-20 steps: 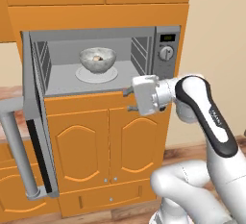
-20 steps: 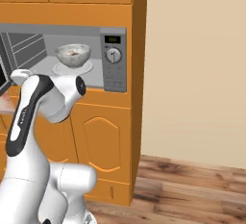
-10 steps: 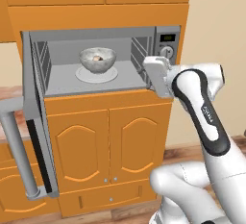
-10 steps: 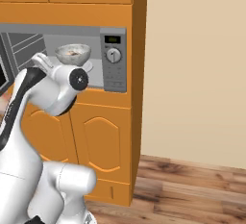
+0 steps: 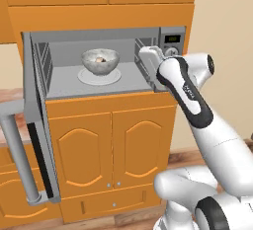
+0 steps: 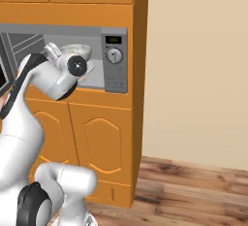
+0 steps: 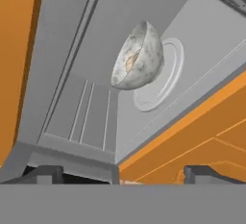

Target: The microwave is finished heating the steak and lemon wedge. Take the bowl containing the food and place it on the dining counter.

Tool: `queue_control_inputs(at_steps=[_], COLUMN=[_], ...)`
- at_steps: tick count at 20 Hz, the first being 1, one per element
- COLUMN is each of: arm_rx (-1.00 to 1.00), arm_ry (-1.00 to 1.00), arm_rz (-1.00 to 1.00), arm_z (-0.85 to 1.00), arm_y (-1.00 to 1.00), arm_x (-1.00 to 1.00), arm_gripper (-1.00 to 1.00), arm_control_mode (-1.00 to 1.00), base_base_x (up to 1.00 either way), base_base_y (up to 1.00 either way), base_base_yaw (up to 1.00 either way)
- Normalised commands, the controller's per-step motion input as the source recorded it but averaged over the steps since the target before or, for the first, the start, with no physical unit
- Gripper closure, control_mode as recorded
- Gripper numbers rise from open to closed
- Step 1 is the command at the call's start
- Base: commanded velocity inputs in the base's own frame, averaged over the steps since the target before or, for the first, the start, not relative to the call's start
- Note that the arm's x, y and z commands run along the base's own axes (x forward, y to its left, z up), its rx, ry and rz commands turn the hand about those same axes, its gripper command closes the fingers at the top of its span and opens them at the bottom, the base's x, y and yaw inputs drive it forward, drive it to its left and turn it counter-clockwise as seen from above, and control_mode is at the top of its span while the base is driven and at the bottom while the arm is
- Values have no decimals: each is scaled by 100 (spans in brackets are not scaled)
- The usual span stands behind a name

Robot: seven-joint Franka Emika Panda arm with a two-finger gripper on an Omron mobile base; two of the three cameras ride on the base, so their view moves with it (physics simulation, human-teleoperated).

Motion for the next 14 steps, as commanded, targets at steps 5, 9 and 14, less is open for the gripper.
queue_control_inputs(at_steps=[5, 9, 14], arm_rx=[-1, 0, 0], arm_ry=[16, 5, 13], arm_rz=[-12, -1, 0], arm_z=[0, -12, -10], arm_y=[1, 0, 0], arm_x=[61, 37, 57], arm_gripper=[-100, -100, -100], arm_control_mode=[-100, -100, -100], base_base_x=[0, 0, 0], base_base_y=[0, 0, 0], base_base_yaw=[0, 0, 0])
